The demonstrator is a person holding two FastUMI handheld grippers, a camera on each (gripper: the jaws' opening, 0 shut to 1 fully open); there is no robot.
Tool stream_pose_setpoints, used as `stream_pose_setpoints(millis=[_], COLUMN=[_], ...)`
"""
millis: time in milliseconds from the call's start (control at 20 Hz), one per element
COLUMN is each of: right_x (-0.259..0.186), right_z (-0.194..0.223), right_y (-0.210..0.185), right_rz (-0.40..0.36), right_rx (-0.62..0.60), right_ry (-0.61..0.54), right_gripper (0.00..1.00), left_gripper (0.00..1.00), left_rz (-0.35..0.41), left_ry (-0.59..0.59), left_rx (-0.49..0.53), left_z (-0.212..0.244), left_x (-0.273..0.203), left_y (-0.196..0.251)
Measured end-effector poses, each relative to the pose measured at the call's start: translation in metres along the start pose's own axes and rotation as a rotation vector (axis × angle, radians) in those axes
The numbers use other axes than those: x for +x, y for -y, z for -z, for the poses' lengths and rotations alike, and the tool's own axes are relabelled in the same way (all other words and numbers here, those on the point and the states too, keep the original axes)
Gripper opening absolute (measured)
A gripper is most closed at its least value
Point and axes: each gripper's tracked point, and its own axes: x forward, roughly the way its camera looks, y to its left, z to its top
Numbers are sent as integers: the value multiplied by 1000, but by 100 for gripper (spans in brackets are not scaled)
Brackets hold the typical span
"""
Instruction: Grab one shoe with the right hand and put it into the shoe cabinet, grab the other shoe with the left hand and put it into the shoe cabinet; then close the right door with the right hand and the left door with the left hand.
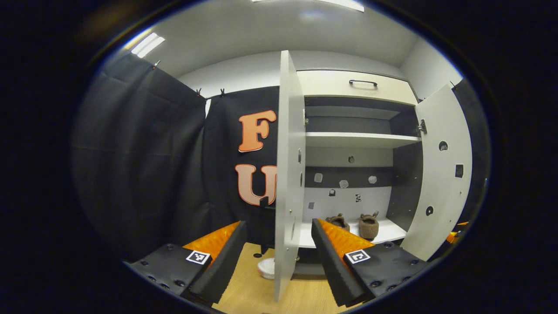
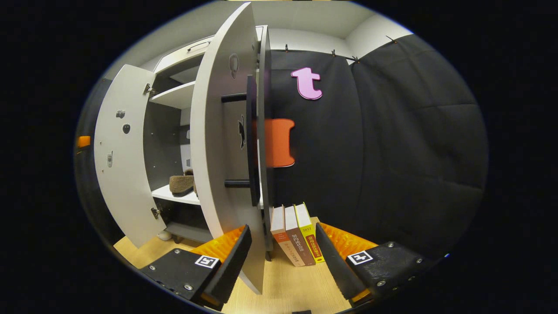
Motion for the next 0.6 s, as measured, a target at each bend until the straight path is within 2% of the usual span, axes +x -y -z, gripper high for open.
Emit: stream_pose_setpoints(millis=[150, 200, 400, 450, 500, 600], right_x=[-1, -2, 0, 1, 2, 4], right_z=[-2, -2, -2, -1, -2, -2], right_y=[-8, -14, -42, -50, -57, -70], right_rz=[8, 11, -4, -10, -14, -15], right_rx=[-16, -24, -22, -19, -17, -14], right_ry=[10, 12, 13, 13, 14, 15], right_gripper=[91, 91, 90, 98, 91, 91], left_gripper=[94, 97, 96, 96, 94, 97], left_rz=[-16, -24, -40, -35, -31, -23], left_ry=[13, 8, -10, -19, -28, -36], left_rx=[13, 18, 16, 8, 0, -13], left_z=[4, 9, 29, 35, 41, 45], left_x=[-5, -4, -1, 3, 5, 11], left_y=[-30, -38, -64, -67, -71, -79])
